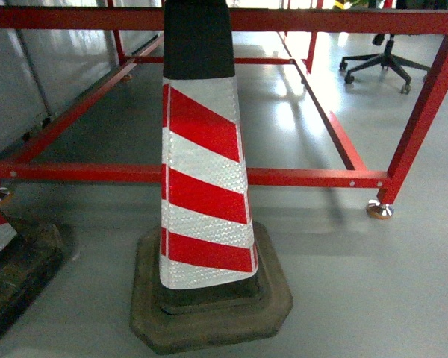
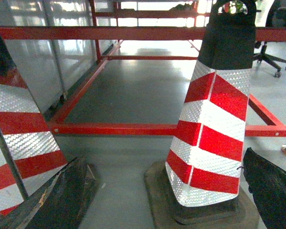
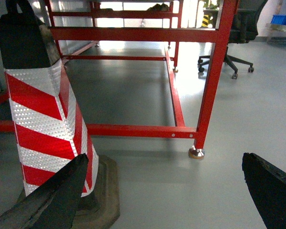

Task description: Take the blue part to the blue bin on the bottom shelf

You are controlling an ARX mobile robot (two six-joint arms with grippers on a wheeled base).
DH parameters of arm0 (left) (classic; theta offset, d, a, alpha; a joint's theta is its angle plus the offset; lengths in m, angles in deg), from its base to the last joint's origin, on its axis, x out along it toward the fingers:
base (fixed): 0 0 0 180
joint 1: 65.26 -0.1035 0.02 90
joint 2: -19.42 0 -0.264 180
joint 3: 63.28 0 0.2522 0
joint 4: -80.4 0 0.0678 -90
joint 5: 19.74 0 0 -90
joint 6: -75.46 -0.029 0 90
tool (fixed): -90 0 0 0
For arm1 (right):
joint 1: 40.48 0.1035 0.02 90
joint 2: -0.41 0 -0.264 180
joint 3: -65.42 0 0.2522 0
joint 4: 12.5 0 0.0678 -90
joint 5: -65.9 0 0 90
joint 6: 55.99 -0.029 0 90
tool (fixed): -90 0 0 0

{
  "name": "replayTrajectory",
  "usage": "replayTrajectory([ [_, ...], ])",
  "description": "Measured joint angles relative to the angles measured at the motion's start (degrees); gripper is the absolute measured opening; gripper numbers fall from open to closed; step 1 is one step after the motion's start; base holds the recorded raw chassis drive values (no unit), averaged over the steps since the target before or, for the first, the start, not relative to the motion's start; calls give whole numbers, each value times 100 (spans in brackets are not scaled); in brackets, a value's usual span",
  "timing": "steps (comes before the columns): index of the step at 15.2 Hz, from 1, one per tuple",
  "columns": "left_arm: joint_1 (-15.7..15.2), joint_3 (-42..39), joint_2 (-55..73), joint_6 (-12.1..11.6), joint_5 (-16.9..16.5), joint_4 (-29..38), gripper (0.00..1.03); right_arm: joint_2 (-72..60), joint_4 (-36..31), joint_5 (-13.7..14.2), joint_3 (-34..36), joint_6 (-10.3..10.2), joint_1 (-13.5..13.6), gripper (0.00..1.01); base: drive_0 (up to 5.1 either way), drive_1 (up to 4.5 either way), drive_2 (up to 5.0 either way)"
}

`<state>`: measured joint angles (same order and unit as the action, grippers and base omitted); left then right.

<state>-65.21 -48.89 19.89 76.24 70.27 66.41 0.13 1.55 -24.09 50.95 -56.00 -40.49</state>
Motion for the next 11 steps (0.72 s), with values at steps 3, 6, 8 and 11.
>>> replayTrajectory([
  [3, 0, 0, 0, 0, 0, 0, 98, 0, 0, 2, 0, 0, 0, 98, 0, 0, 0],
  [6, 0, 0, 0, 0, 0, 0, 98, 0, 2, 0, 0, 0, 0, 98, 0, 0, 0],
  [8, 0, 0, 0, 0, 0, 0, 98, 0, 2, 0, 0, 0, 0, 98, 0, 0, 0],
  [11, 0, 0, 0, 0, 15, -9, 98, 0, 4, 2, 0, -4, 0, 98, 0, 0, 0],
])
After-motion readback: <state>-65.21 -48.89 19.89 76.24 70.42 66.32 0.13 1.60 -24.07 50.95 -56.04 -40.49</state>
